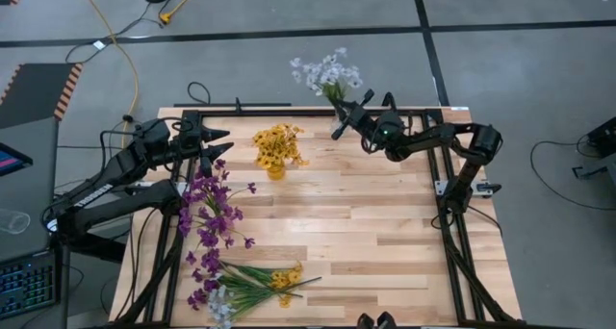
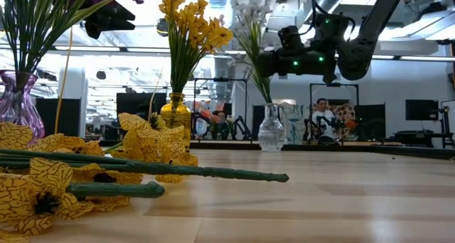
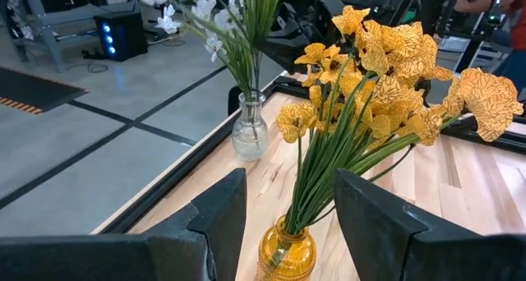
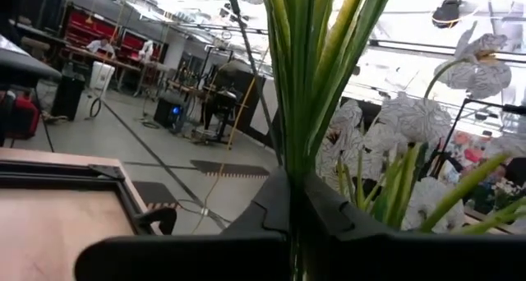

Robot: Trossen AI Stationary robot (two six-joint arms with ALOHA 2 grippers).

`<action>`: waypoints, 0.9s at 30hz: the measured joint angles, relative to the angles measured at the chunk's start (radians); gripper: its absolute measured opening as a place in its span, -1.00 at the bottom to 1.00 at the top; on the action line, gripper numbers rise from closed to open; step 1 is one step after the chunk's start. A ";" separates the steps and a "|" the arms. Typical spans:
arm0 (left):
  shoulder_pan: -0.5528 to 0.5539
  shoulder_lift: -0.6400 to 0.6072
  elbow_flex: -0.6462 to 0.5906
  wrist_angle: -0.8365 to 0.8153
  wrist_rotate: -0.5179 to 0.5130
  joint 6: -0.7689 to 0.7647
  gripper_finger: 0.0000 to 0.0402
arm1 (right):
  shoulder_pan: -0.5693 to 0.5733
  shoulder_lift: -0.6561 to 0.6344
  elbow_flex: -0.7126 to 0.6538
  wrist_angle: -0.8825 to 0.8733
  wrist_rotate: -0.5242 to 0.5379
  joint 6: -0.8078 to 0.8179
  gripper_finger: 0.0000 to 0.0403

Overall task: Sort flowers into vase by color
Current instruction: Put the top white flowers into the transparent vase

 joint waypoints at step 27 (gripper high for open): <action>0.000 0.000 0.000 0.000 0.009 -0.002 -0.16 | 0.021 0.000 0.000 -0.050 0.067 -0.053 -0.54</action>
